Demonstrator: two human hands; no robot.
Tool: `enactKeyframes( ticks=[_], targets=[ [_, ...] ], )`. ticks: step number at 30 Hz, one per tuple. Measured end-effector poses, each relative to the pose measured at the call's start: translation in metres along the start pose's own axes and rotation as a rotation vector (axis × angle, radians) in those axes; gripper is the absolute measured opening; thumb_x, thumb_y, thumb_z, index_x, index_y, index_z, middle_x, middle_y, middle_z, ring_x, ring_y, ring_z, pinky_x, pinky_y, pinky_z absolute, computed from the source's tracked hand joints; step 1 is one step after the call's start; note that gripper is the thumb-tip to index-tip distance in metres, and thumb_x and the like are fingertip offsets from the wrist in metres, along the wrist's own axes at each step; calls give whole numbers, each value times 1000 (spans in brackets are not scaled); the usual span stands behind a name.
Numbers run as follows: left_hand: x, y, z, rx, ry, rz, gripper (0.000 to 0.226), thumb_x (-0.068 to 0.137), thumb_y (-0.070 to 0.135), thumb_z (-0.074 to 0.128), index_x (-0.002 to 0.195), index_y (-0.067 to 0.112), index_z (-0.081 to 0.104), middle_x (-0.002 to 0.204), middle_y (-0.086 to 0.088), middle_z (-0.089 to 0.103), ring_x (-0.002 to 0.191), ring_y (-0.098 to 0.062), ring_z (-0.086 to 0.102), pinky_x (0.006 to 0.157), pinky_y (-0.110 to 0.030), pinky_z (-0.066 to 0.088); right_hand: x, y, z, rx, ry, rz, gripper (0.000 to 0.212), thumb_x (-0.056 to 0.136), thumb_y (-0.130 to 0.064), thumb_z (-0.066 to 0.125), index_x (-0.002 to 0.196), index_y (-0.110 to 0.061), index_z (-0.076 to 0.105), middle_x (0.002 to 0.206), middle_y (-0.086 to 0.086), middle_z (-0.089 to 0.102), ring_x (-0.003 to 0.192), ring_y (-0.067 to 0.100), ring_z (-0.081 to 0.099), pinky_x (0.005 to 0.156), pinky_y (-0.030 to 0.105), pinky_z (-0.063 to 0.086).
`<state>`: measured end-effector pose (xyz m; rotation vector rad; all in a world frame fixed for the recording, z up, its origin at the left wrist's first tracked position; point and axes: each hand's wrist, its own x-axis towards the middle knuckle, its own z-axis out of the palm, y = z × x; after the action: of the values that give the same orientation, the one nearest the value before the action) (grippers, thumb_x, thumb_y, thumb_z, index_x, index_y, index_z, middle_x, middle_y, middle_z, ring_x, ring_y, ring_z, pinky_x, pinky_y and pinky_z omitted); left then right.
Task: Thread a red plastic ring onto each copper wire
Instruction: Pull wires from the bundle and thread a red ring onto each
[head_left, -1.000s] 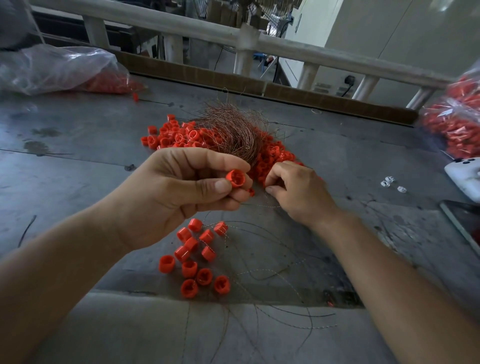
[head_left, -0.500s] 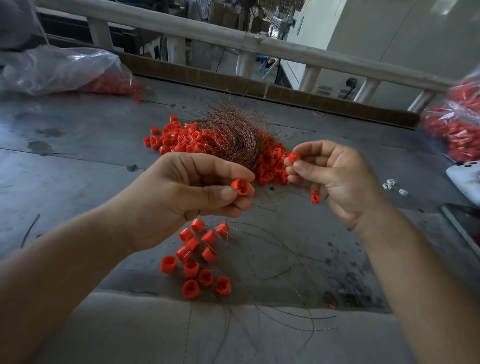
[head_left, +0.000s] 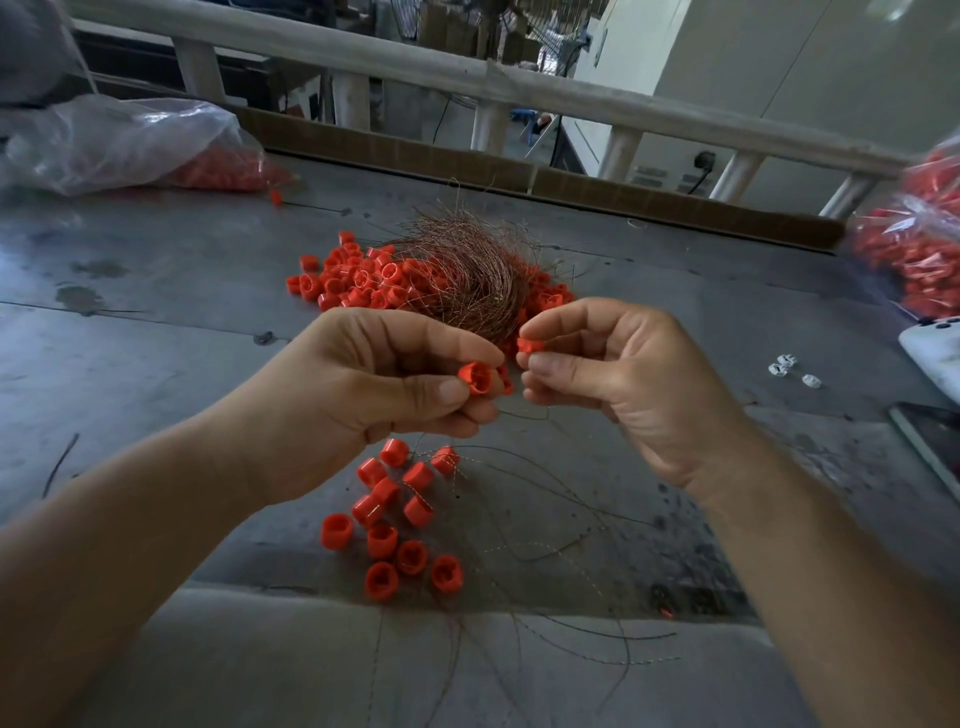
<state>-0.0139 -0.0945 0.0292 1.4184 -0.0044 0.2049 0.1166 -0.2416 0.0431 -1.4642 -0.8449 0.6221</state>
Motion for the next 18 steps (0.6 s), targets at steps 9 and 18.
enactKeyframes(
  ticks=[9, 18],
  targets=[
    [3, 0, 4, 21, 97, 6, 21, 63, 0, 68, 76, 16, 74, 73, -8, 71, 68, -17, 70, 59, -19, 54, -2, 4, 7, 52, -40, -19, 21, 66, -13, 59, 86, -10, 62, 70, 1, 68, 65, 10, 66, 61, 20, 53],
    [5, -3, 5, 68, 206, -8, 24, 56, 7, 62, 75, 15, 75, 73, -9, 72, 68, -18, 70, 60, -19, 54, -9, 10, 24, -297, 37, -253, 25, 79, -9, 63, 85, -33, 60, 75, -11, 64, 71, 3, 63, 67, 16, 51]
  ],
)
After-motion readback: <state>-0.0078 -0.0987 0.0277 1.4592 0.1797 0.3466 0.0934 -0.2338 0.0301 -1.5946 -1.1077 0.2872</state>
